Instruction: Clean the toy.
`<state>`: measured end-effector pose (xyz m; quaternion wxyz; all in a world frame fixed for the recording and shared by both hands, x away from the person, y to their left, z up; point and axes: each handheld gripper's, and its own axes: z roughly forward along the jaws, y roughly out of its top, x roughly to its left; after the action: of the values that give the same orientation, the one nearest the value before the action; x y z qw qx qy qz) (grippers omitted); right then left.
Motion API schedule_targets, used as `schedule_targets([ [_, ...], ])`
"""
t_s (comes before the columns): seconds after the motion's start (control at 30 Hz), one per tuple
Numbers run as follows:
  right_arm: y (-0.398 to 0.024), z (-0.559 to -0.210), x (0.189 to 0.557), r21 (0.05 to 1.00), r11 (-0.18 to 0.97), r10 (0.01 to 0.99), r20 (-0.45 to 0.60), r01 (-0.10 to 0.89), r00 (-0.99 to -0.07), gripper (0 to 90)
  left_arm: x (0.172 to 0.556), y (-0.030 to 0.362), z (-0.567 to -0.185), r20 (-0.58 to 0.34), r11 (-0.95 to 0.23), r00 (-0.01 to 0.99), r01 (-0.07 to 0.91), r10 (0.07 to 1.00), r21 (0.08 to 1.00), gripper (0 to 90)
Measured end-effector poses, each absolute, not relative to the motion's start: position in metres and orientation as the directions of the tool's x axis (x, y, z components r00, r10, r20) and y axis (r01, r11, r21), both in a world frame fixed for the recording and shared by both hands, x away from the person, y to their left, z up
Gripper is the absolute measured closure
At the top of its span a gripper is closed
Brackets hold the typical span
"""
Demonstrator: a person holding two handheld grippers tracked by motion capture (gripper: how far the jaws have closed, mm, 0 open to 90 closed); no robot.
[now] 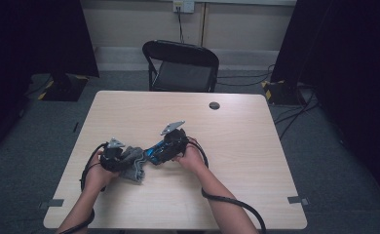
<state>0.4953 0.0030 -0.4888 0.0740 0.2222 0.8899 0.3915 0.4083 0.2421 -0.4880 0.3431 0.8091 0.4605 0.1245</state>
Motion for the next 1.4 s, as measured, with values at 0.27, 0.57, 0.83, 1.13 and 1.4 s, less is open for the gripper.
schedule_targets([
  [0.27,0.003,-0.489,0.495,0.730,0.595,0.453,0.042,0.336,-0.891,0.0,0.398,0.226,-0.484,-0.129,-0.383,0.590,0.658,0.797,0.648,73.4],
  [0.57,0.003,-0.489,0.495,0.730,0.595,0.454,0.042,0.338,-0.890,0.0,0.384,0.216,-0.483,-0.156,-0.404,0.623,0.656,0.766,0.638,73.5],
  [0.83,0.003,-0.489,0.495,0.729,0.596,0.453,0.043,0.338,-0.891,0.0,0.379,0.208,-0.481,-0.162,-0.425,0.642,0.654,0.750,0.626,73.5],
  [1.13,0.003,-0.489,0.495,0.729,0.595,0.454,0.044,0.339,-0.890,0.0,0.373,0.194,-0.480,-0.200,-0.467,0.703,0.630,0.682,0.621,72.7],
  [1.4,0.003,-0.489,0.495,0.732,0.592,0.454,0.043,0.337,-0.890,0.0,0.369,0.183,-0.471,-0.214,-0.486,0.733,0.610,0.645,0.626,72.4],
])
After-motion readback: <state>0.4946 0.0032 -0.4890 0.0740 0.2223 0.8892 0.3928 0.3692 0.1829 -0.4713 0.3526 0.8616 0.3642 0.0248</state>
